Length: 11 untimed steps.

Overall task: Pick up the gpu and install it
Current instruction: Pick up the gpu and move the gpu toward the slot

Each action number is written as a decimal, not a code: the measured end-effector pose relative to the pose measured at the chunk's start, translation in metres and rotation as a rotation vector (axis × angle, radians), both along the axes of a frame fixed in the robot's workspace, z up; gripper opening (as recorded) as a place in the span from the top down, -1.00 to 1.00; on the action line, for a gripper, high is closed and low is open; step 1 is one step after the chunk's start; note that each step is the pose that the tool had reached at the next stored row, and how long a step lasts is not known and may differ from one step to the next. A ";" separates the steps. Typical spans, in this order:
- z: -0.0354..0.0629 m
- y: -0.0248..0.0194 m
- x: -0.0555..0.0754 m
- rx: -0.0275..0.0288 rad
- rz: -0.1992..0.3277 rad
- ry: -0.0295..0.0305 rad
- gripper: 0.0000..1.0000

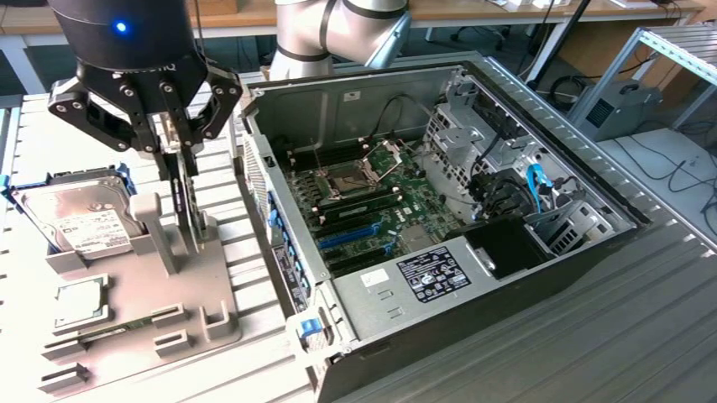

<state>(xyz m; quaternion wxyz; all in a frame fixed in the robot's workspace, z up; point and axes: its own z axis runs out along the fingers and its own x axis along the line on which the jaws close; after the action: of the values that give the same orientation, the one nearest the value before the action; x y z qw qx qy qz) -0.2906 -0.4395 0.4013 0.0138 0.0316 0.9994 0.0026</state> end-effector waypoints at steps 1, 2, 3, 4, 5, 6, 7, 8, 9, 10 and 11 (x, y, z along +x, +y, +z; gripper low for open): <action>0.0008 0.0000 0.000 0.0000 0.000 0.0000 0.46; 0.0016 0.0000 0.000 0.0000 0.000 0.0000 0.46; 0.0024 0.0000 0.000 0.0000 0.000 0.0000 0.46; 0.0032 0.0000 0.000 -0.0001 0.000 0.0001 0.46; 0.0041 0.0000 0.000 0.0000 0.000 0.0000 0.46; 0.0048 0.0000 0.000 0.0000 0.000 0.0000 0.46; 0.0055 0.0000 0.000 0.0000 0.000 -0.0001 0.46; 0.0062 0.0000 0.000 0.0001 0.000 0.0000 0.46; 0.0071 0.0000 0.000 0.0000 0.000 0.0001 0.46; 0.0082 0.0000 0.000 0.0001 0.000 -0.0001 0.46; 0.0090 0.0000 0.000 0.0000 0.000 0.0000 0.46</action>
<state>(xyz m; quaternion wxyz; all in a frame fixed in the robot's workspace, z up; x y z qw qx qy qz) -0.2906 -0.4395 0.4103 0.0138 0.0316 0.9994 0.0026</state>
